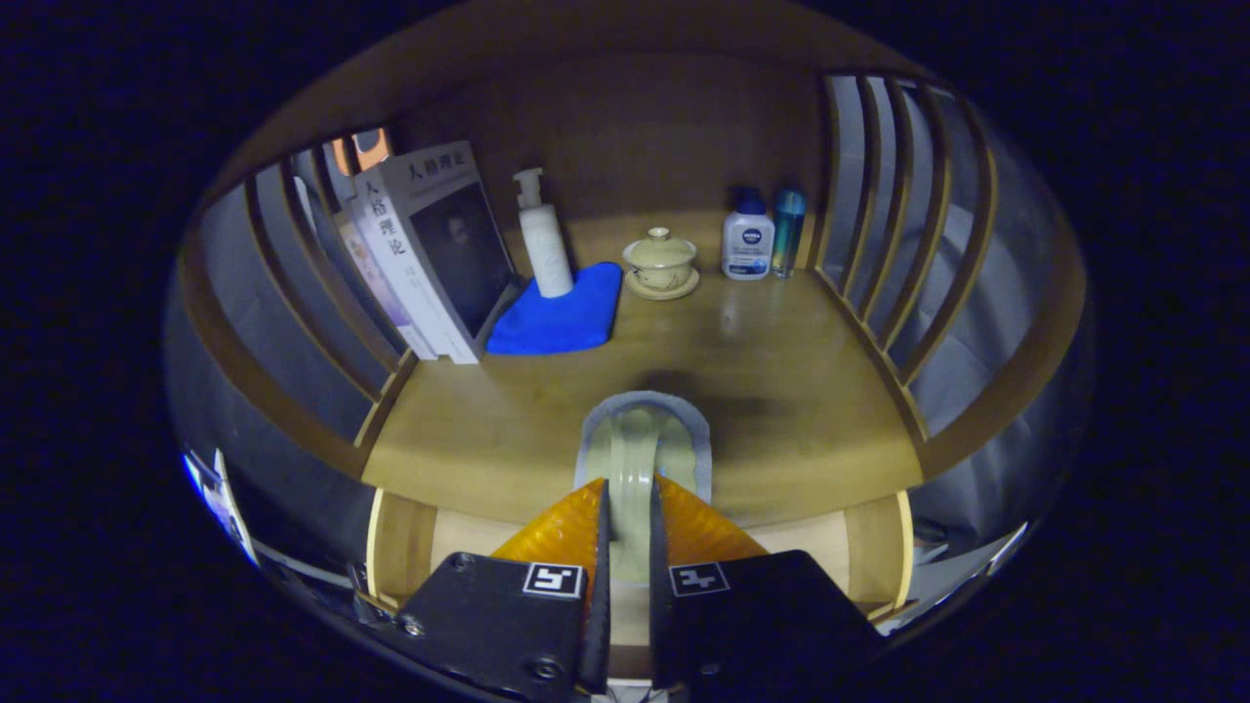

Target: Pull open the drawer, take out the items inside it, and place them on the countertop above the cabinet.

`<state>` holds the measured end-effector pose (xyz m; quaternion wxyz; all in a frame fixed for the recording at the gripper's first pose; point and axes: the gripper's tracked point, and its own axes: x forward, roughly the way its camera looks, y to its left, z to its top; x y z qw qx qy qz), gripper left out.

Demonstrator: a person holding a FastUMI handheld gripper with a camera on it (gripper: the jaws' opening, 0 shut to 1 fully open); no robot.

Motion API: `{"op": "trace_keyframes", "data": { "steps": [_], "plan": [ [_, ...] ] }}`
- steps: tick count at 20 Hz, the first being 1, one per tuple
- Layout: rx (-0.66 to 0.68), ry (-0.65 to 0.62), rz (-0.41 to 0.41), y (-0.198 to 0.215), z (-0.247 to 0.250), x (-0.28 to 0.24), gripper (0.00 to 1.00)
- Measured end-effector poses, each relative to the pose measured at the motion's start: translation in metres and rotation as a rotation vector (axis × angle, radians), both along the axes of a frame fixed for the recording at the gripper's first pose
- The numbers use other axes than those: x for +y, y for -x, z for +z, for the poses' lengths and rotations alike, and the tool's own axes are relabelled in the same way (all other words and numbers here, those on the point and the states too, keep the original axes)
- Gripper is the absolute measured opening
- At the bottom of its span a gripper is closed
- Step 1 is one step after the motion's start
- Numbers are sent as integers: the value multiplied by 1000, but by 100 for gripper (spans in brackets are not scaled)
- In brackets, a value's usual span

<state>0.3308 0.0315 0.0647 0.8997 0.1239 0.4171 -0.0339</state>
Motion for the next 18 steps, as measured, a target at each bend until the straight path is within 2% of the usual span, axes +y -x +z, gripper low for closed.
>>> {"op": "trace_keyframes", "data": {
  "steps": [4,12,18],
  "plan": [
    [19,25,-15,-27,-5,-11,19],
    [52,16,-11,-50,-19,-14,19],
    [37,-11,4,-58,-29,-12,32]
  ]
}}
